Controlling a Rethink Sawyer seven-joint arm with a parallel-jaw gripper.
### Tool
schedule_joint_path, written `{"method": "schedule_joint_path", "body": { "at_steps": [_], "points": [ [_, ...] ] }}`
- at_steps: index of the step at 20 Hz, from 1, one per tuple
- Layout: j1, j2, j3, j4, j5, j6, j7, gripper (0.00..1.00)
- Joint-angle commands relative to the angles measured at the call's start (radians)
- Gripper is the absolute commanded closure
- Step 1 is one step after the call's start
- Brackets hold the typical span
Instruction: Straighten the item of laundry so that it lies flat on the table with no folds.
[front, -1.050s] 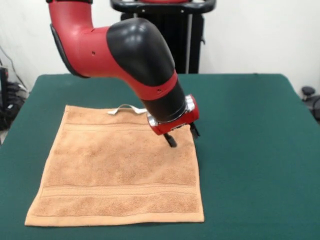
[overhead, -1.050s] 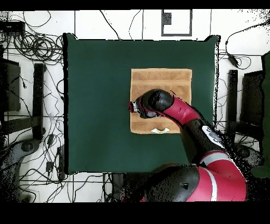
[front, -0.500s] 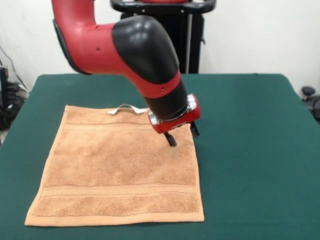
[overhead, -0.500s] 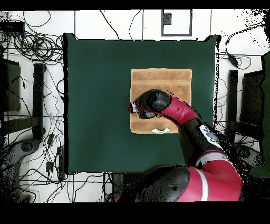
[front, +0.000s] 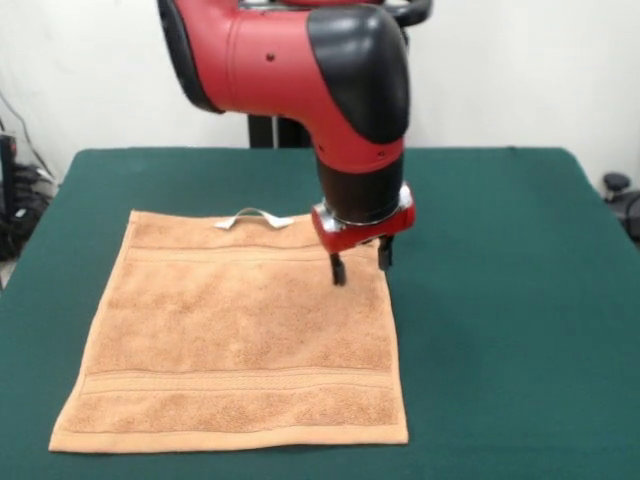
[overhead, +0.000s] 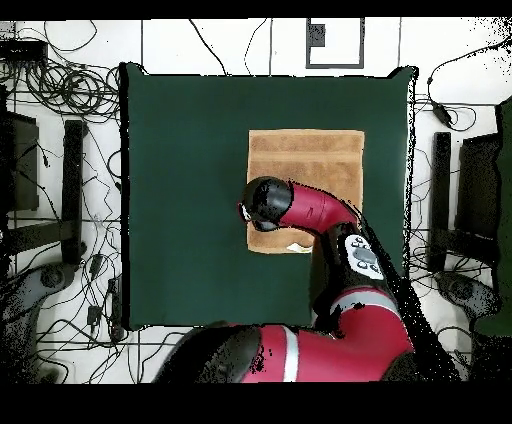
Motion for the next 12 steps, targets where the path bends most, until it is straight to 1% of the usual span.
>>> {"method": "schedule_joint_path", "body": {
  "at_steps": [1,2,4,8,12],
  "points": [
    [0.014,0.020,-0.047,-0.014,-0.023,-0.155,0.257,0.00],
    [-0.002,0.009,-0.035,0.001,-0.015,-0.180,0.252,0.00],
    [-0.015,-0.011,-0.028,0.017,-0.010,-0.193,0.241,0.00],
    [-0.052,-0.076,-0.003,0.048,-0.002,-0.176,0.199,0.00],
    [-0.066,-0.139,-0.013,0.057,0.001,-0.137,0.192,0.00]
  ]
}}
